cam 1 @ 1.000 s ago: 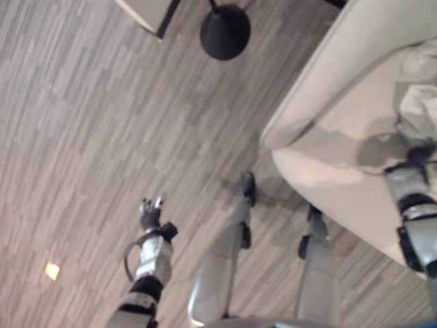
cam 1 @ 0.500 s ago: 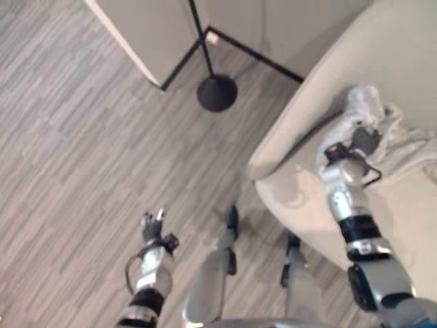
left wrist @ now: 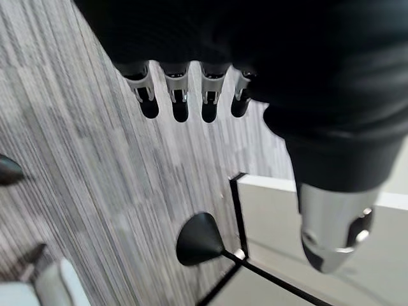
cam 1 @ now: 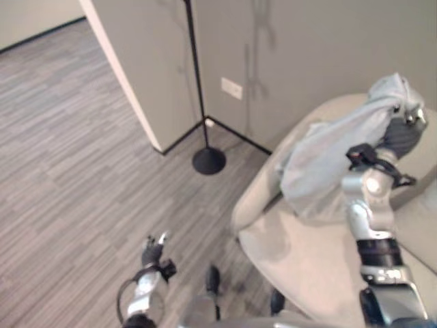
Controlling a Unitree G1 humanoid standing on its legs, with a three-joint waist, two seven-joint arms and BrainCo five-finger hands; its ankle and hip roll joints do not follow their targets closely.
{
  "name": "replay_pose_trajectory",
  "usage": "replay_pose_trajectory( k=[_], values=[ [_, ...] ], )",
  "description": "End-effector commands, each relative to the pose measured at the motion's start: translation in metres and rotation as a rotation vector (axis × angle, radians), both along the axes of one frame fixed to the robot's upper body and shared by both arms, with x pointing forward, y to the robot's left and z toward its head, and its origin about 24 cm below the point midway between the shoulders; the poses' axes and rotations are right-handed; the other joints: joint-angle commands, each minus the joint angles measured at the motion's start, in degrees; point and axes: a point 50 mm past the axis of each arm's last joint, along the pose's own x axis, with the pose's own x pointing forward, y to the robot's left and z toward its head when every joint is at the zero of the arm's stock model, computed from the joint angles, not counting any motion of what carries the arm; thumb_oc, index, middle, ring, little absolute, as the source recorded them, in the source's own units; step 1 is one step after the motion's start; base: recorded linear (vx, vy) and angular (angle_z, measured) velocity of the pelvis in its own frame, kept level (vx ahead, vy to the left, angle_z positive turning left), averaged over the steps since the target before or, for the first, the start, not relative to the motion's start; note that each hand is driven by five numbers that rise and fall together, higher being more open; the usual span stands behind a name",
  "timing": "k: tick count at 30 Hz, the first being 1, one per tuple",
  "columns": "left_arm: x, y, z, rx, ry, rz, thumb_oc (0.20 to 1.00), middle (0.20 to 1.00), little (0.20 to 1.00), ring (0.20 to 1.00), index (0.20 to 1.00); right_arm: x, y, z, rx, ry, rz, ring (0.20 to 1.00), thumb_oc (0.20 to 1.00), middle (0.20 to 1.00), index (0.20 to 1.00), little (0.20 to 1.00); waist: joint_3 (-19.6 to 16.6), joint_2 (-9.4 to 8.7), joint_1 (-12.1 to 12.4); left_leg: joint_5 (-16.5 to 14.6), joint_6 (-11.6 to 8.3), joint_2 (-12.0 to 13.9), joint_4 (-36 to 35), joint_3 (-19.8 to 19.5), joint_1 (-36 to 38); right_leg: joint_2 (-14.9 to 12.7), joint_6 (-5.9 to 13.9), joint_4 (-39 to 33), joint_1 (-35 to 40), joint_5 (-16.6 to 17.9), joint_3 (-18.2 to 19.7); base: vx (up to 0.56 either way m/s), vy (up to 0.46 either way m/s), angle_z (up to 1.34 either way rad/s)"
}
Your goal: Hang the clothes on the sofa on the clothes rack.
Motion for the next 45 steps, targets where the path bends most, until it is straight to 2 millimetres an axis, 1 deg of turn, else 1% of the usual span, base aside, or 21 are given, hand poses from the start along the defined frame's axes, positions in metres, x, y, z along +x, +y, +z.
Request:
replay_pose_trajectory(
  k=[1, 7, 8, 10, 16, 17, 19, 20, 23, 25, 26, 29, 30, 31, 32, 33, 35, 38, 39, 42, 45],
  values=[
    [0.021, -0.002, 0.018, 0.121, -0.077, -0.139, 1.0, 1.0, 1.0, 1.0, 1.0, -0.006, -0.003, 0.053, -0.145, -0.204, -0.01, 0.2, 0.2, 0.2, 0.2, 0.2, -4.2, -0.64, 1.01, -4.37, -4.58, 3.79, 0.42, 0.8, 2.13, 0.27, -0.64, 0.64, -0.94, -0.36, -1.46, 0.04, -0.013, 0.04],
    [0.05, -0.02, 0.054, 0.23, -0.246, -0.23, 1.0, 1.0, 1.0, 1.0, 1.0, -0.002, 0.006, 0.1, -0.221, -0.31, 0.017, 0.2, 0.2, 0.2, 0.2, 0.2, -6.82, -2.1, 0.88, -4.89, -5.14, 4.66, 0.42, 0.77, 4.75, 1.16, -0.92, 1.03, 1.6, -1.46, -1.49, 0.0, -0.002, -0.01],
    [0.05, -0.02, 0.054, 0.23, -0.247, -0.229, 1.0, 1.0, 1.0, 1.0, 1.0, -0.002, 0.006, 0.101, -0.222, -0.311, 0.017, 0.2, 0.2, 0.2, 0.2, 0.2, -6.72, -2.04, 0.86, -4.91, -5.15, 4.67, 0.42, 0.78, 4.81, 1.17, -0.92, 1.04, 1.66, -1.48, -1.48, 0.01, -0.011, -0.05],
    [0.067, -0.026, 0.079, 0.323, -0.363, -0.236, 1.0, 1.0, 1.0, 1.0, 1.0, 0.0, 0.009, 0.125, -0.255, -0.362, 0.003, 0.2, 0.2, 0.2, 0.2, 0.2, -7.66, -2.9, 0.69, -5.02, -5.45, 4.97, 0.42, 0.79, 5.5, 1.44, -1.06, 1.08, 2.31, -1.69, -1.45, 0.01, -0.016, -0.01],
    [0.086, -0.038, 0.096, 0.388, -0.437, -0.232, 1.0, 1.0, 1.0, 1.0, 1.0, 0.007, 0.015, 0.155, -0.272, -0.4, -0.003, 0.2, 0.2, 0.2, 0.2, 0.2, -8.43, -3.46, 0.29, -5.35, -5.78, 5.44, 0.42, 0.79, 6.7, 1.79, -1.17, 1.39, 3.23, -2.19, -1.38, 0.0, 0.0, 0.0],
    [0.091, -0.044, 0.101, 0.398, -0.466, -0.251, 1.0, 1.0, 1.0, 1.0, 1.0, 0.008, 0.017, 0.168, -0.287, -0.418, -0.01, 0.2, 0.2, 0.2, 0.2, 0.2, -8.86, -3.81, 0.16, -5.45, -5.9, 5.57, 0.42, 0.88, 7.09, 1.92, -1.18, 1.46, 3.57, -2.35, -1.51, 0.0, 0.0, 0.0],
    [0.093, -0.047, 0.104, 0.408, -0.481, -0.26, 1.0, 1.0, 1.0, 1.0, 1.0, 0.01, 0.018, 0.175, -0.288, -0.428, -0.011, 0.2, 0.2, 0.2, 0.2, 0.2, -8.9, -3.88, 0.14, -5.49, -5.94, 5.62, 0.42, 0.91, 7.29, 1.97, -1.19, 1.48, 3.77, -2.4, -1.49, 0.02, -0.004, -0.04],
    [0.098, -0.053, 0.107, 0.459, -0.492, -0.295, 1.0, 1.0, 1.0, 1.0, 1.0, 0.012, 0.017, 0.19, -0.273, -0.448, -0.019, 0.2, 0.2, 0.2, 0.2, 0.2, -9.09, -4.13, -0.03, -5.52, -6.07, 5.78, 0.42, 1.03, 7.47, 2.03, -1.18, 1.5, 3.91, -2.47, -1.43, 0.0, 0.0, 0.0],
    [0.106, -0.06, 0.112, 0.493, -0.51, -0.319, 1.0, 1.0, 1.0, 1.0, 1.0, 0.013, 0.024, 0.2, -0.255, -0.473, 0.012, 0.2, 0.2, 0.2, 0.2, 0.2, -9.29, -4.3, -0.44, -5.54, -6.17, 5.91, 0.42, 1.01, 7.65, 2.14, -1.23, 1.53, 4.04, -2.51, -1.28, 0.0, 0.0, 0.0],
    [0.117, -0.081, 0.117, 0.473, -0.538, -0.383, 1.0, 1.0, 1.0, 1.0, 1.0, 0.014, 0.042, 0.204, -0.276, -0.49, 0.074, 0.2, 0.2, 0.2, 0.2, 0.2, -9.6, -4.53, -1.15, -5.62, -6.28, 6.05, 0.42, 1.02, 7.92, 2.29, -1.27, 1.56, 4.21, -2.69, -1.35, 0.01, -0.006, 0.02],
    [0.124, -0.1, 0.119, 0.444, -0.554, -0.45, 1.0, 1.0, 1.0, 1.0, 1.0, 0.015, 0.052, 0.209, -0.295, -0.503, 0.096, 0.2, 0.2, 0.2, 0.2, 0.2, -9.75, -4.63, -1.59, -5.57, -6.33, 6.13, 0.42, 0.97, 7.92, 2.39, -1.31, 1.6, 4.19, -2.74, -1.24, 0.0, 0.0, 0.0],
    [0.127, -0.112, 0.12, 0.408, -0.561, -0.498, 1.0, 1.0, 1.0, 1.0, 1.0, 0.015, 0.059, 0.213, -0.305, -0.514, 0.112, 0.2, 0.2, 0.2, 0.2, 0.2, -9.74, -4.62, -1.87, -5.59, -6.34, 6.15, 0.42, 0.98, 7.96, 2.42, -1.34, 1.61, 4.15, -2.71, -1.08, 0.0, 0.0, 0.0],
    [0.129, -0.133, 0.121, 0.35, -0.573, -0.577, 1.0, 1.0, 1.0, 1.0, 1.0, 0.018, 0.068, 0.217, -0.302, -0.517, 0.134, 0.2, 0.2, 0.2, 0.2, 0.2, -9.86, -4.7, -2.26, -5.66, -6.31, 6.13, 0.42, 1.04, 7.98, 2.47, -1.36, 1.64, 4.09, -2.66, -0.91, 0.0, 0.0, 0.0],
    [0.129, -0.133, 0.122, 0.349, -0.574, -0.577, 1.0, 1.0, 1.0, 1.0, 1.0, 0.018, 0.068, 0.218, -0.303, -0.519, 0.134, 0.2, 0.2, 0.2, 0.2, 0.2, -9.8, -4.66, -2.25, -5.67, -6.31, 6.13, 0.42, 1.05, 7.99, 2.48, -1.36, 1.65, 4.08, -2.66, -0.9, 0.0, 0.0, 0.0],
    [0.128, -0.158, 0.125, 0.233, -0.595, -0.659, 1.0, 1.0, 1.0, 1.0, 1.0, 0.021, 0.082, 0.221, -0.297, -0.521, 0.174, 0.2, 0.2, 0.2, 0.2, 0.2, -9.8, -4.68, -2.63, -5.76, -6.22, 6.18, 0.42, 1.09, 7.98, 2.5, -1.4, 1.61, 3.93, -2.56, -0.67, 0.0, -0.006, -0.04],
    [0.128, -0.158, 0.125, 0.233, -0.595, -0.659, 1.0, 1.0, 1.0, 1.0, 1.0, 0.021, 0.082, 0.221, -0.297, -0.521, 0.174, 0.2, 0.2, 0.2, 0.2, 0.2, -9.79, -4.67, -2.63, -5.76, -6.22, 6.18, 0.42, 1.1, 7.99, 2.5, -1.4, 1.62, 3.93, -2.56, -0.67, -0.01, -0.01, -0.07],
    [0.121, -0.194, 0.13, 0.067, -0.612, -0.766, 1.0, 1.0, 1.0, 1.0, 1.0, 0.023, 0.101, 0.221, -0.292, -0.521, 0.239, 0.2, 0.2, 0.2, 0.2, 0.2, -9.59, -4.74, -3.11, -5.84, -6.01, 6.19, 0.42, 1.18, 7.92, 2.46, -1.52, 1.69, 3.69, -2.41, -0.38, -0.01, -0.01, -0.13],
    [0.118, -0.209, 0.134, -0.023, -0.621, -0.799, 1.0, 1.0, 1.0, 1.0, 1.0, 0.022, 0.113, 0.22, -0.301, -0.525, 0.273, 0.2, 0.2, 0.2, 0.2, 0.2, -9.46, -4.71, -3.42, -5.9, -5.9, 6.15, 0.42, 1.21, 7.84, 2.47, -1.61, 1.75, 3.53, -2.39, -0.09, -0.01, -0.004, -0.03],
    [0.113, -0.224, 0.139, -0.14, -0.628, -0.816, 1.0, 1.0, 1.0, 1.0, 1.0, 0.021, 0.124, 0.216, -0.311, -0.521, 0.307, 0.2, 0.2, 0.2, 0.2, 0.2, -9.26, -4.65, -3.69, -5.93, -5.77, 6.1, 0.42, 1.19, 7.79, 2.49, -1.68, 1.81, 3.38, -2.34, 0.16, -0.01, -0.01, -0.04],
    [0.105, -0.241, 0.147, -0.305, -0.636, -0.834, 1.0, 1.0, 1.0, 1.0, 1.0, 0.02, 0.136, 0.213, -0.324, -0.512, 0.336, 0.2, 0.2, 0.2, 0.2, 0.2, -8.88, -4.48, -3.85, -5.93, -5.52, 5.98, 0.42, 1.15, 7.73, 2.47, -1.76, 1.89, 3.15, -2.12, 0.51, -0.02, -0.008, -0.07],
    [0.097, -0.25, 0.148, -0.386, -0.628, -0.863, 1.0, 1.0, 1.0, 1.0, 1.0, 0.023, 0.144, 0.21, -0.331, -0.492, 0.349, 0.2, 0.2, 0.2, 0.2, 0.2, -8.68, -4.35, -3.79, -5.99, -5.31, 5.95, 0.42, 1.3, 7.84, 2.52, -1.87, 2.12, 3.09, -2.22, 0.84, 0.0, -0.001, -0.01]
  ],
)
